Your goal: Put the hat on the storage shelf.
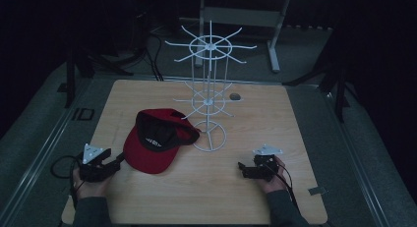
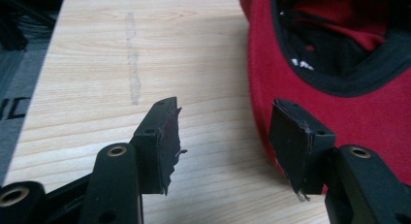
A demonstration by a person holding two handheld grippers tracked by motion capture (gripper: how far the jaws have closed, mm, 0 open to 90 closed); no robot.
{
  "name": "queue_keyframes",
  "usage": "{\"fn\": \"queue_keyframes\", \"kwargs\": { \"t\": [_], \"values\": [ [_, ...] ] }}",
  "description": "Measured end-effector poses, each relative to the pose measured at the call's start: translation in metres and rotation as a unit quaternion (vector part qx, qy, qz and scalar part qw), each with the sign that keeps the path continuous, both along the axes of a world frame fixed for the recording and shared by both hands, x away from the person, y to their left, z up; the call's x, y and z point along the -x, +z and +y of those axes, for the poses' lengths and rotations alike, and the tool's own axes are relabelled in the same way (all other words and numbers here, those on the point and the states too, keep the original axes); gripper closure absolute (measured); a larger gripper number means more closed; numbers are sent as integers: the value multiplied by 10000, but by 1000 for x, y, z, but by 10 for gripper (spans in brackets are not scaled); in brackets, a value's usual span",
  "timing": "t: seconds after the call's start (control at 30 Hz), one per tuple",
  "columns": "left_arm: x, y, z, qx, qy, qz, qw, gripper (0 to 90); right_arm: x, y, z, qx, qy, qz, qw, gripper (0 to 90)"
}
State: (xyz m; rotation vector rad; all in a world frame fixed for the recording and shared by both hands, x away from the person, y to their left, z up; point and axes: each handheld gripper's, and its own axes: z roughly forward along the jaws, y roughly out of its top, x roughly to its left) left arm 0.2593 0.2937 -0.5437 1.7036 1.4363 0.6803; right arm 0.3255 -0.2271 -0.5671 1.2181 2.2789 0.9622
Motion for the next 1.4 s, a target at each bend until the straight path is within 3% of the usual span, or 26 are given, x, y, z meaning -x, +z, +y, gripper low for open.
{"fn": "queue_keyframes", "kwargs": {
  "t": [0.17, 0.6, 0.73, 0.9, 1.07, 1.1, 1.2, 1.4],
  "values": [
    [0, 0, -3, 38, -115, 12, 9999, 454, 0, 0, 0, -2, 1, -4, 10000, 138],
    [-10, 2, -1, 544, -461, 166, 9973, 463, 0, 0, 0, -2, 1, -3, 10000, 137],
    [-18, 6, -3, 482, -625, 272, 9965, 457, 0, 0, 0, -2, 1, -2, 10000, 137],
    [-27, 6, -7, 469, -820, 464, 9944, 477, 0, 0, 0, -3, 1, -2, 10000, 137],
    [-30, 5, -11, 362, -1014, 678, 9919, 563, 0, 0, 0, -2, 2, -1, 10000, 137],
    [-30, 5, -12, 370, -1082, 753, 9906, 614, 0, 0, 0, -2, 2, -2, 10000, 137],
    [-28, 5, -14, 363, -1159, 815, 9892, 640, 0, 0, 0, -2, 2, -3, 10000, 137],
    [-23, 2, -22, 462, -1476, 995, 9829, 692, 0, 0, 0, -2, 3, -1, 10000, 137]
  ]
}}
